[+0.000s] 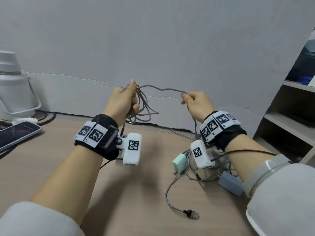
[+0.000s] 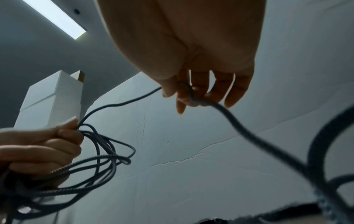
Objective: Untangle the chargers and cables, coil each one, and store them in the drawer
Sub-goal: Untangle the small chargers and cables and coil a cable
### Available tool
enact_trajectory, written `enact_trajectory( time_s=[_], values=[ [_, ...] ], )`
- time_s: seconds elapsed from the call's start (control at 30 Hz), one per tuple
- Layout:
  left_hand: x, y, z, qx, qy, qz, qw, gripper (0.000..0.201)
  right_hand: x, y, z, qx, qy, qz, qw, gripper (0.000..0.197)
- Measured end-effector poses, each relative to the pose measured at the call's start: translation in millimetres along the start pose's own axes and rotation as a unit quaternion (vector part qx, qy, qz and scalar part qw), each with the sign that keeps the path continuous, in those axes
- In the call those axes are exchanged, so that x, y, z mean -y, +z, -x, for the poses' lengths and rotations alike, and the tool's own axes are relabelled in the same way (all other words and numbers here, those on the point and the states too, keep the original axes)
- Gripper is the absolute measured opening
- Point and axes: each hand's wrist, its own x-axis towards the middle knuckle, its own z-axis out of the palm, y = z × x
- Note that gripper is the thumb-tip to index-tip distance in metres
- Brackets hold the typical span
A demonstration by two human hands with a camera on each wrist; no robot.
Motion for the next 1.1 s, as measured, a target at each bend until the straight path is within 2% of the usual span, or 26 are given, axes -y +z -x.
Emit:
enact_trajectory(
  time_s=[0.1,0.13,0.27,0.33,0.47,0.53,0.63,0.73,0.83,0.9,0.97,1.1],
  values=[
    [-3,-7,-3,-0.015,-0.03,0.101,0.994,0.039,1,6,3,-0.01,0.005,-0.161,0.987,0.022],
    [-2,-11,-6,-0.026,-0.033,0.118,0.992,0.039,2,6,3,-0.024,-0.006,-0.175,0.984,0.016],
    [6,-26,-16,-0.095,-0.042,0.166,0.981,0.042,1,9,1,-0.058,-0.084,-0.099,0.99,0.013],
    [7,-29,-18,-0.117,-0.055,0.154,0.979,0.043,0,12,1,-0.057,-0.095,-0.056,0.992,0.012],
    [7,-21,-14,-0.078,-0.073,0.124,0.986,0.041,1,22,2,-0.1,-0.055,-0.029,0.993,0.016],
    [5,-11,-9,-0.036,-0.056,0.095,0.993,0.041,7,29,5,-0.072,-0.032,0.025,0.997,0.02],
    [1,3,0,0.01,-0.023,0.071,0.997,0.044,15,42,15,-0.004,-0.044,0.114,0.992,0.025],
    [-2,11,6,0.012,-0.011,0.06,0.998,0.046,21,51,20,0.064,-0.066,0.171,0.981,0.021],
    [-2,17,10,0.009,-0.028,0.064,0.998,0.045,22,49,20,0.114,-0.07,0.214,0.968,0.02],
    [-3,19,11,0.002,-0.042,0.079,0.996,0.045,22,45,22,0.143,-0.078,0.223,0.961,0.032],
    [-4,18,11,-0.015,-0.066,0.108,0.992,0.046,22,41,23,0.179,-0.087,0.216,0.956,0.03],
    [-8,-1,4,-0.061,-0.112,0.207,0.97,0.046,13,38,28,0.256,-0.082,0.108,0.957,0.044]
  ],
)
